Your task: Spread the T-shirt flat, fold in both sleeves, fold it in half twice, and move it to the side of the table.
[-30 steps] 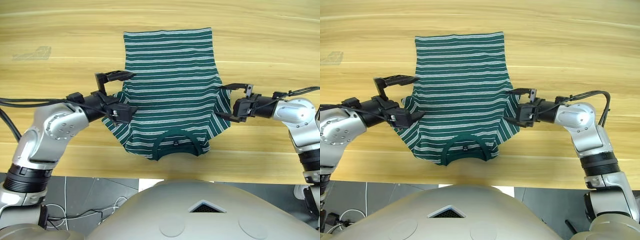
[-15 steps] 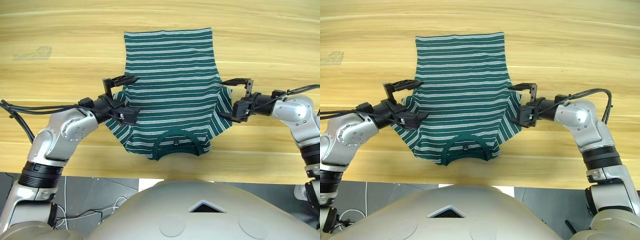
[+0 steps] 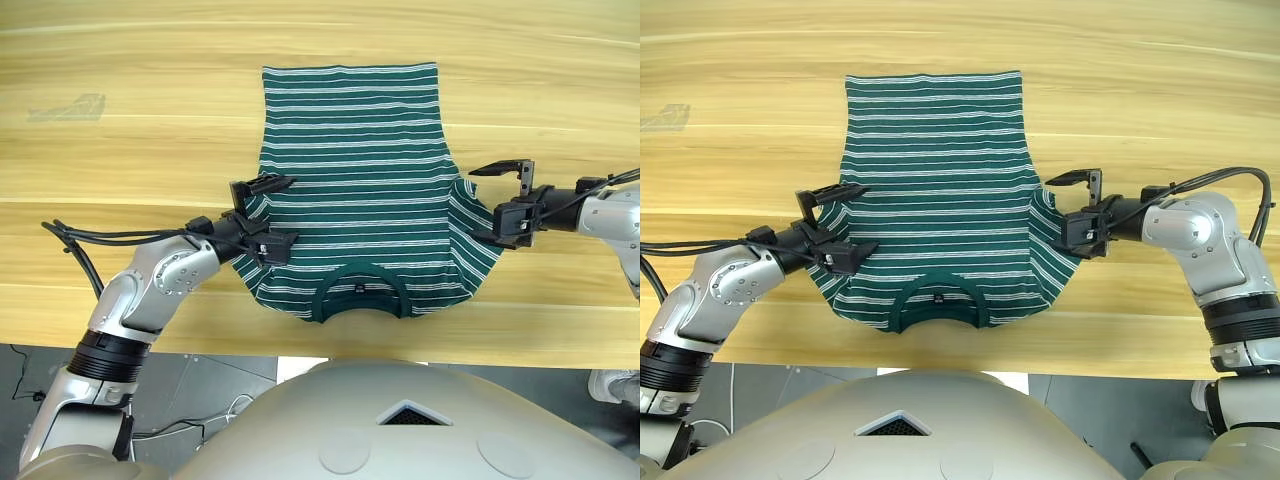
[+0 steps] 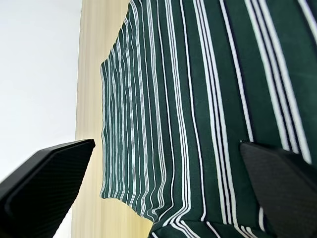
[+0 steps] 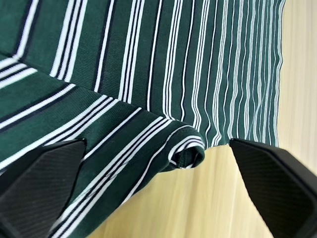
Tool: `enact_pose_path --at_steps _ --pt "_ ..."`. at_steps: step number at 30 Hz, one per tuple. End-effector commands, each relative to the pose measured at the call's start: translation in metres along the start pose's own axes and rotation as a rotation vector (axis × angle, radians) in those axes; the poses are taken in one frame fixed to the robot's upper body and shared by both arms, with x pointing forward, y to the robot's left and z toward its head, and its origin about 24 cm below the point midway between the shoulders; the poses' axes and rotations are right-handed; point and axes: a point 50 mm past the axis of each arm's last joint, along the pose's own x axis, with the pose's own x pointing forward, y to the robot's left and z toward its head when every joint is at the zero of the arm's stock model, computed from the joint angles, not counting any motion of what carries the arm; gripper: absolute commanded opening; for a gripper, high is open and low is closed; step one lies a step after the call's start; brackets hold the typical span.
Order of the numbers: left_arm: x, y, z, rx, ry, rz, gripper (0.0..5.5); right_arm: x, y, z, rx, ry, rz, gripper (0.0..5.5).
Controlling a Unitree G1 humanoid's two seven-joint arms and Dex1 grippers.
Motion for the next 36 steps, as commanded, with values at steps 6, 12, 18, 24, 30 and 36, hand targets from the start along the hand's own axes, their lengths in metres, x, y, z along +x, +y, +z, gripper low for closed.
enact_pose_path --at_steps 6,12,18,24,30,36 --pt "-0.02 0.028 -0.002 -0.12 -0.007 0.183 5.4 -0.017 -0.028 -0.005 -0.001 0.011 -0.186 5.38" --pt "-0.047 0.049 -0.014 -0.142 0.058 0.308 5.4 -0.043 -0.044 0.006 0.016 -0.05 -0.275 5.38" --pt "-0.06 0.036 -0.006 -0.491 0.042 0.517 5.4 -0.059 -0.084 0.03 0.041 -0.256 -0.702 5.38" --pt "-0.062 -0.021 0.018 -1.423 -0.033 0.79 5.4 -0.095 -0.126 0.038 0.118 -0.363 -1.263 5.38" --pt "-0.07 -0.061 0.044 -1.974 -0.095 0.887 5.4 -0.104 -0.132 0.033 0.171 -0.347 -1.43 5.38" --pt "-0.063 -0.074 0.038 -2.069 0.014 0.987 5.4 -0.105 -0.131 0.035 0.166 -0.346 -1.455 5.38"
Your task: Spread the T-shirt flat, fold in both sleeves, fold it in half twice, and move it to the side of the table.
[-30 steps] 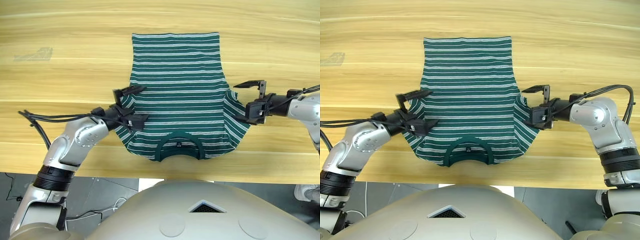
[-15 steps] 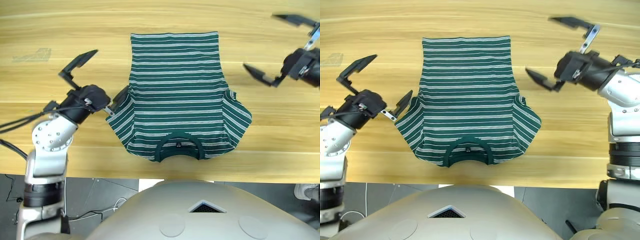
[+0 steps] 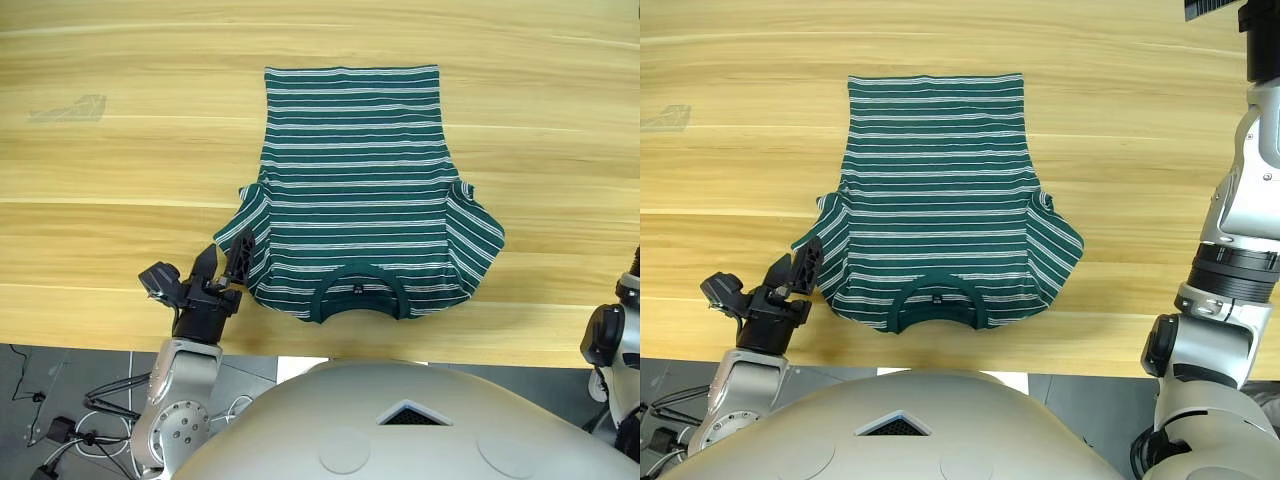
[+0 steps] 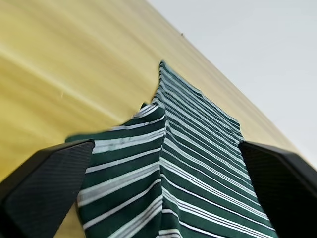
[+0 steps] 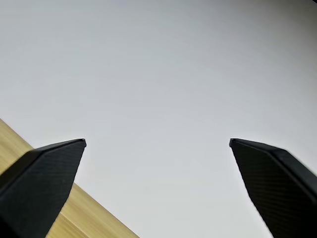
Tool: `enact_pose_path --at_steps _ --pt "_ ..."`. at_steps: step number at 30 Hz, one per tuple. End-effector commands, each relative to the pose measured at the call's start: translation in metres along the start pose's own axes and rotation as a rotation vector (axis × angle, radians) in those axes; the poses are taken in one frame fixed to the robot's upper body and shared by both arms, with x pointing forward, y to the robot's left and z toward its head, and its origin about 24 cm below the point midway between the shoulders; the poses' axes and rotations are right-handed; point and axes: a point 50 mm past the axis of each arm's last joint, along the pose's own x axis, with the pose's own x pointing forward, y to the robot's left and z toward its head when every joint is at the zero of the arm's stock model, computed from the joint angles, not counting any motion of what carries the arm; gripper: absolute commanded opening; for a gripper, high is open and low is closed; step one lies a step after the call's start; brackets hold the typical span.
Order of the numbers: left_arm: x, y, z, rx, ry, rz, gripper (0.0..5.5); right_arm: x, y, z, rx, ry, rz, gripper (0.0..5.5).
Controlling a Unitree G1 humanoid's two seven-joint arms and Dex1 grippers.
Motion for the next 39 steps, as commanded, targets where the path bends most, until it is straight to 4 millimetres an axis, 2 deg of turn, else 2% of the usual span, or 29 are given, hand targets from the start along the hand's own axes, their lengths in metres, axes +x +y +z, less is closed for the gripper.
enact_pose_path --at_steps 1,6,13,19,25,29,34,39 --pt "0.009 0.007 -0.006 0.041 -0.015 0.098 5.4 -0.001 -0.004 0.003 -0.013 -0.006 -0.019 5.38" --pt "0.019 0.004 -0.017 0.089 0.045 0.103 5.4 -0.008 -0.003 0.001 -0.04 0.006 -0.016 5.38" --pt "0.028 0.017 -0.023 0.112 0.073 0.158 5.4 -0.017 -0.003 -0.001 -0.049 0.028 -0.018 5.38" --pt "0.026 0.03 -0.016 0.122 0.001 0.263 5.4 -0.023 -0.004 -0.003 -0.053 0.047 -0.023 5.38" --pt "0.022 0.023 -0.009 0.029 -0.071 0.194 5.4 -0.023 0.0 -0.004 -0.053 0.049 -0.012 5.38" --pt "0.023 0.027 -0.013 0.039 -0.037 0.203 5.4 -0.022 0.001 -0.004 -0.058 0.048 -0.009 5.38" --pt "0.029 0.038 -0.014 0.101 0.003 0.235 4.6 -0.023 0.003 -0.004 -0.06 0.049 -0.007 5.4" --pt "0.038 0.039 -0.011 0.137 0.016 0.218 3.82 -0.023 0.004 -0.005 -0.058 0.052 -0.007 5.4"
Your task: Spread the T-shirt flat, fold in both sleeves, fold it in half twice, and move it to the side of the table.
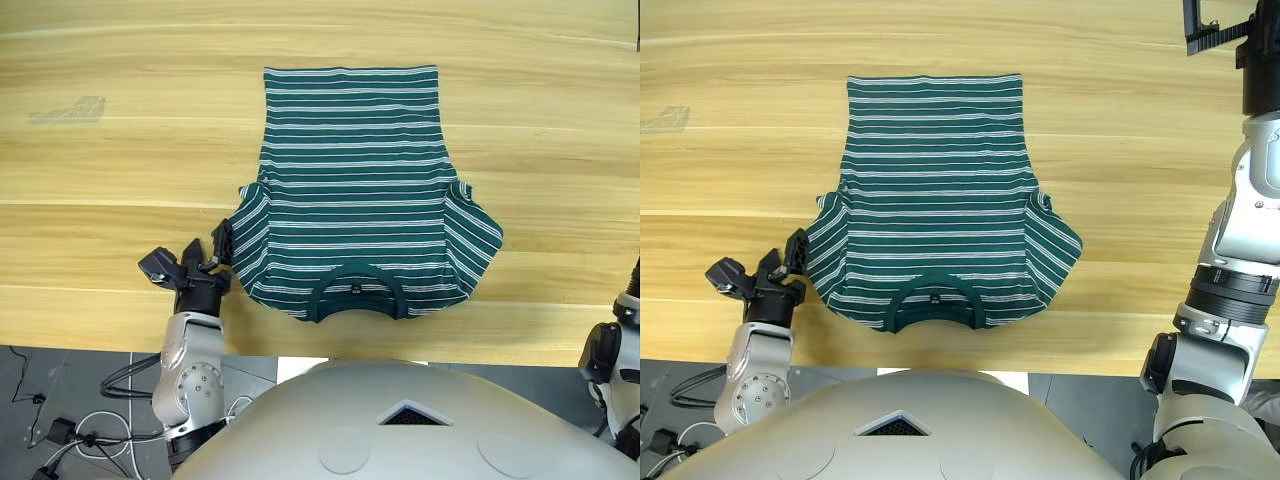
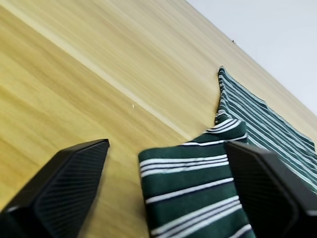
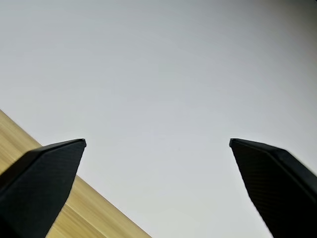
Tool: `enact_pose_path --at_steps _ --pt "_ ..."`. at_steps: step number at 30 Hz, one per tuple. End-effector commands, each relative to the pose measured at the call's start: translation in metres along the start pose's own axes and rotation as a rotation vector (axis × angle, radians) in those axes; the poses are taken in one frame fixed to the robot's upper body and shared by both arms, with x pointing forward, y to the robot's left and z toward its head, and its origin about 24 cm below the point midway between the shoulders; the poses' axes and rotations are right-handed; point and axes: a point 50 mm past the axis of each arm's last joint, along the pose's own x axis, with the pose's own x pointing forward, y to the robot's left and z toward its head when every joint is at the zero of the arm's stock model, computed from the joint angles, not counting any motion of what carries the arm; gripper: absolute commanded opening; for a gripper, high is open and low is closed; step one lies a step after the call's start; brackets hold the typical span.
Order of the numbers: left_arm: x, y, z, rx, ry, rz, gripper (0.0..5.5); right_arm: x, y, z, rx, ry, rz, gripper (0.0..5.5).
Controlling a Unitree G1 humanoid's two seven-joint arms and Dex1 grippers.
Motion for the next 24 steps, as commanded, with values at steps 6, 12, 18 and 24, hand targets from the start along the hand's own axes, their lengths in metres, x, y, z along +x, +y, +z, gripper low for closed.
enact_pose_path --at_steps 6,12,18,24 --pt "0.0042 0.0031 -0.0117 0.063 0.106 0.026 2.96 0.0045 0.0048 0.0017 0.007 -0.015 0.015 5.4" --pt "0.0069 0.0028 -0.012 0.112 0.126 0.027 2.01 0.0066 0.0067 0.0017 0.011 -0.018 0.019 5.4" --pt "0.0075 0.0033 -0.0118 0.133 0.123 0.035 0.95 0.0052 0.0072 0.0008 0.012 -0.014 0.018 5.4" --pt "0.0081 0.0035 -0.0115 0.149 0.109 0.047 0.02 0.0021 0.0071 -0.0007 0.008 -0.007 0.016 5.4"
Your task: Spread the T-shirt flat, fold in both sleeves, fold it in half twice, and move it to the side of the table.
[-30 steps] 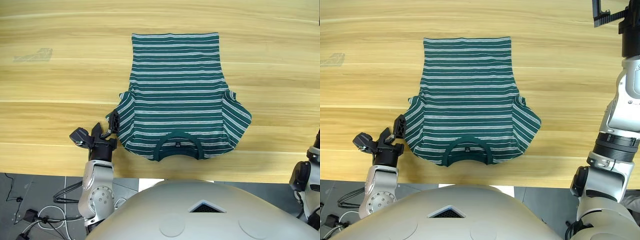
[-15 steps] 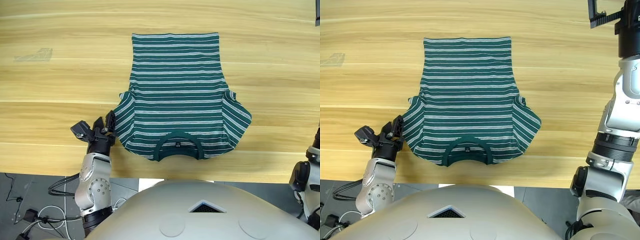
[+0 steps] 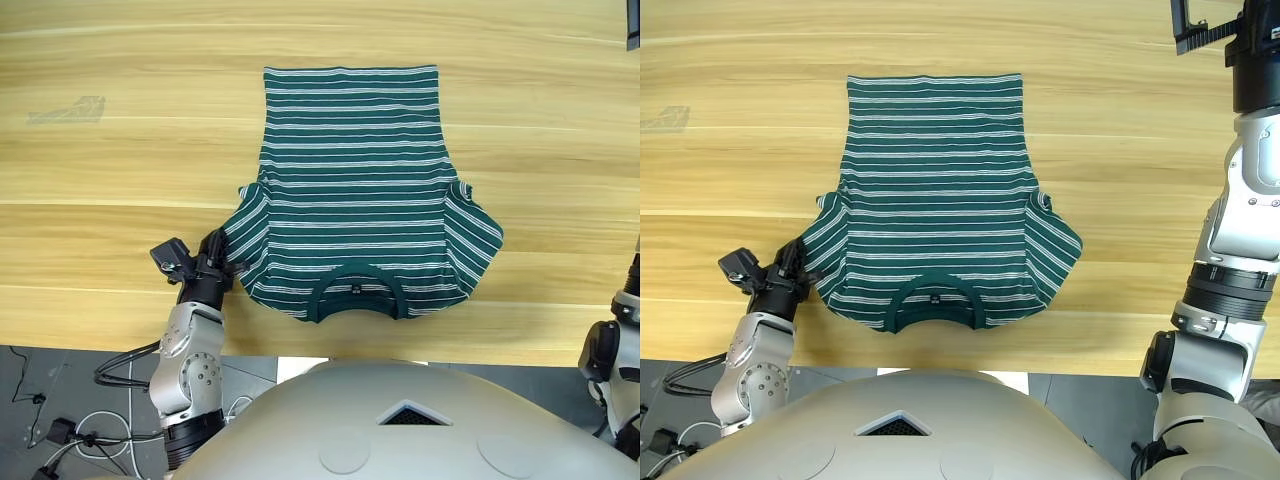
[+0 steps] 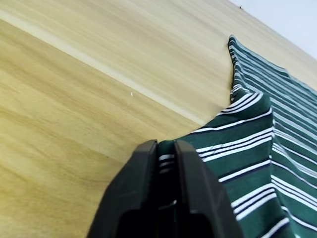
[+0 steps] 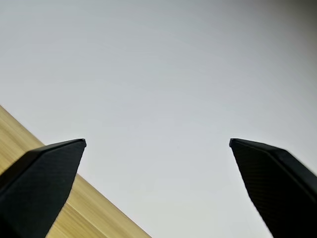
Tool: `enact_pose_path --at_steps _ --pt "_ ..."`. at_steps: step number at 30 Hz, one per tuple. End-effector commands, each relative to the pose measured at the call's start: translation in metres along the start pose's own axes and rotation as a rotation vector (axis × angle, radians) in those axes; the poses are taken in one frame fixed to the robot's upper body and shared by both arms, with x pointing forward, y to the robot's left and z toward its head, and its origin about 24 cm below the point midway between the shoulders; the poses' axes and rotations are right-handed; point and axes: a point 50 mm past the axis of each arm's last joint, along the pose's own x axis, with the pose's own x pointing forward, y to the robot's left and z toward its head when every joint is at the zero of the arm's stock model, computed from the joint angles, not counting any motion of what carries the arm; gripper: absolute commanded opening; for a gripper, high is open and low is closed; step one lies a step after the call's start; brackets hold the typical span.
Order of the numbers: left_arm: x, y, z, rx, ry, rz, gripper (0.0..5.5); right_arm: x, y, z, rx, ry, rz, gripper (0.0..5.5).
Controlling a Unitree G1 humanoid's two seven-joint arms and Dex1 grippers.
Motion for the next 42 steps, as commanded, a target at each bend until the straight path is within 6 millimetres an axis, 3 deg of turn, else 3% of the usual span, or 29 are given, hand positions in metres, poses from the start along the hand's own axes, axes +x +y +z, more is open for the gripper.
enact_pose_path --at_steps 1,7,11,16,18,25,37,42 --pt "0.001 0.003 -0.008 0.013 0.032 0.034 0.02 -0.002 0.002 -0.002 -0.001 0.008 -0.002 5.4" --pt "0.001 0.002 -0.007 0.057 0.013 0.024 0.02 -0.003 0.006 -0.004 0.005 0.013 -0.003 5.4" --pt "-0.004 -0.019 0.019 0.309 -0.197 -0.031 0.02 -0.003 0.009 -0.005 0.011 0.015 -0.002 5.4" --pt "-0.006 -0.032 0.026 0.459 -0.261 -0.082 0.02 -0.006 0.012 -0.007 0.012 0.024 -0.001 5.4" --pt "-0.006 -0.033 0.024 0.48 -0.256 -0.085 0.02 -0.006 0.013 -0.008 0.012 0.027 0.0 5.4" --pt "-0.006 -0.045 -0.013 0.742 -0.062 -0.24 0.02 -0.006 0.012 -0.008 0.014 0.025 -0.004 5.4" --pt "-0.01 -0.071 -0.001 0.854 -0.176 -0.377 0.02 -0.006 0.019 -0.01 0.025 0.034 0.013 5.4" --pt "-0.015 -0.081 -0.014 0.922 -0.117 -0.515 0.02 -0.006 0.019 -0.011 0.026 0.034 0.014 5.4"
